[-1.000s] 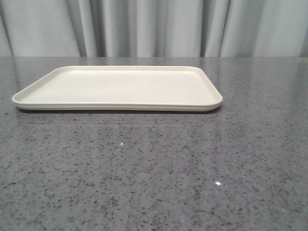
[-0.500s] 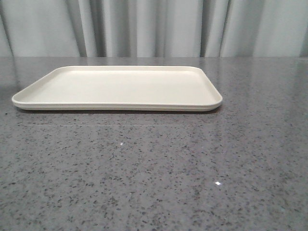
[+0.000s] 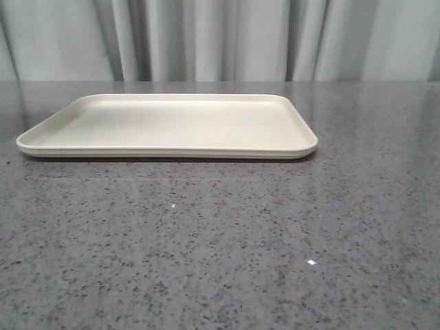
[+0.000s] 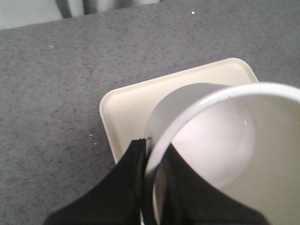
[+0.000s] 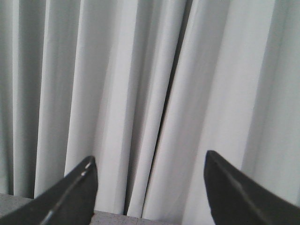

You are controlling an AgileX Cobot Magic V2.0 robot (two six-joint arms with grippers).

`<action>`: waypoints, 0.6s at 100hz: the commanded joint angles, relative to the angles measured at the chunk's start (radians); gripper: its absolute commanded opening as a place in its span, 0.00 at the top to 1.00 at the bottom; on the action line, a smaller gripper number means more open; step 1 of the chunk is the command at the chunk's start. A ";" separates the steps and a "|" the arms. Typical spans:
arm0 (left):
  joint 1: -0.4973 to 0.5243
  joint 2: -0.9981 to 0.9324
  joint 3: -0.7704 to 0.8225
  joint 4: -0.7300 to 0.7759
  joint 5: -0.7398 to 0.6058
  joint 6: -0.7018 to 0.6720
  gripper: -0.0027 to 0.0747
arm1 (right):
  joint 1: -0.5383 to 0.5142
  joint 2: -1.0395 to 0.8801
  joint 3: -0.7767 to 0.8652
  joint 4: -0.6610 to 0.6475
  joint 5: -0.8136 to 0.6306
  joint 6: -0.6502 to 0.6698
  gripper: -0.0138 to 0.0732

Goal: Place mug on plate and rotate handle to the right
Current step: 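Close the left gripper on the mug rim and lift it, then carry the mug over the tray and lower it onto the tray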

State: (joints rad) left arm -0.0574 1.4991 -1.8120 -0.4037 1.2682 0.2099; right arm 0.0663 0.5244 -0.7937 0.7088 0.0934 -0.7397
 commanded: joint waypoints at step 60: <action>-0.215 0.254 -0.111 0.024 -0.012 -0.038 0.99 | 0.000 0.009 -0.034 -0.001 -0.020 -0.013 0.28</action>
State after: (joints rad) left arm -0.2549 1.7778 -1.8898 -0.3672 1.2664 0.1980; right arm 0.0663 0.5244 -0.7937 0.7088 0.1264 -0.7397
